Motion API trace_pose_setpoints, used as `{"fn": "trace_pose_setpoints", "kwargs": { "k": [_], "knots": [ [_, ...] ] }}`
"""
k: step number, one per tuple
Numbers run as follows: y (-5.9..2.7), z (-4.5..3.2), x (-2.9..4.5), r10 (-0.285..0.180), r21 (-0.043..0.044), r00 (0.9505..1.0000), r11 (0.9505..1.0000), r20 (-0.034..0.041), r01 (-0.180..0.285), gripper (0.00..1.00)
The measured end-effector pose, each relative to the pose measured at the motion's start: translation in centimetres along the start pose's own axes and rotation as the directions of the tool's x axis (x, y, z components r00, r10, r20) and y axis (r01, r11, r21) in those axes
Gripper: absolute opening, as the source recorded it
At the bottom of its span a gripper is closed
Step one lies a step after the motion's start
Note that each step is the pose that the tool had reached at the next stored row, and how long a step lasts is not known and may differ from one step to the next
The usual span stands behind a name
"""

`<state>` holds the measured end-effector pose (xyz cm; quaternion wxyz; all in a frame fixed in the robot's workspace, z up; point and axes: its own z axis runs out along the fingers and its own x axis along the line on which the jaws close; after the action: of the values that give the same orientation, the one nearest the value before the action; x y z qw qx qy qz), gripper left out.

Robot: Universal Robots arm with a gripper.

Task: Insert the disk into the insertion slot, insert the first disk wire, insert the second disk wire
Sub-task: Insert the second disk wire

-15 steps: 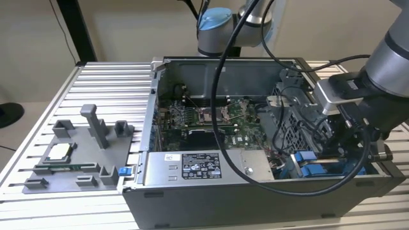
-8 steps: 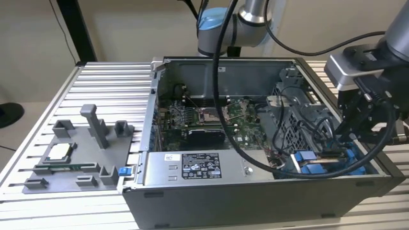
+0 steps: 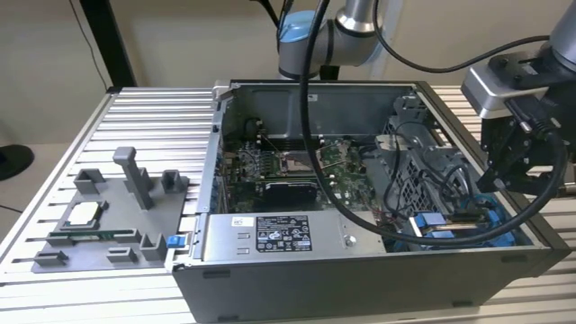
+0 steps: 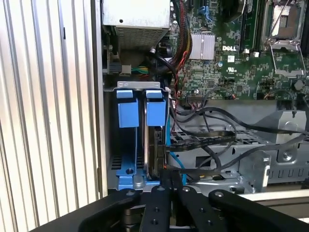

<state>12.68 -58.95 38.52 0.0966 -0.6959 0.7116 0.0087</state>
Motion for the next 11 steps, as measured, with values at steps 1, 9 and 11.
{"fn": "trace_pose_setpoints", "kwargs": {
  "k": [1,9,11],
  "knots": [
    [0.00,0.00,0.00,0.000,0.0000,1.0000,1.0000,0.0002,0.000,0.00],
    [-0.41,0.06,0.00,0.003,-0.0497,0.9996,0.9988,-0.0293,-0.005,0.00],
    [-0.41,0.06,0.00,0.004,-0.0510,0.9996,0.9987,-0.0294,-0.005,0.00]
  ]
}}
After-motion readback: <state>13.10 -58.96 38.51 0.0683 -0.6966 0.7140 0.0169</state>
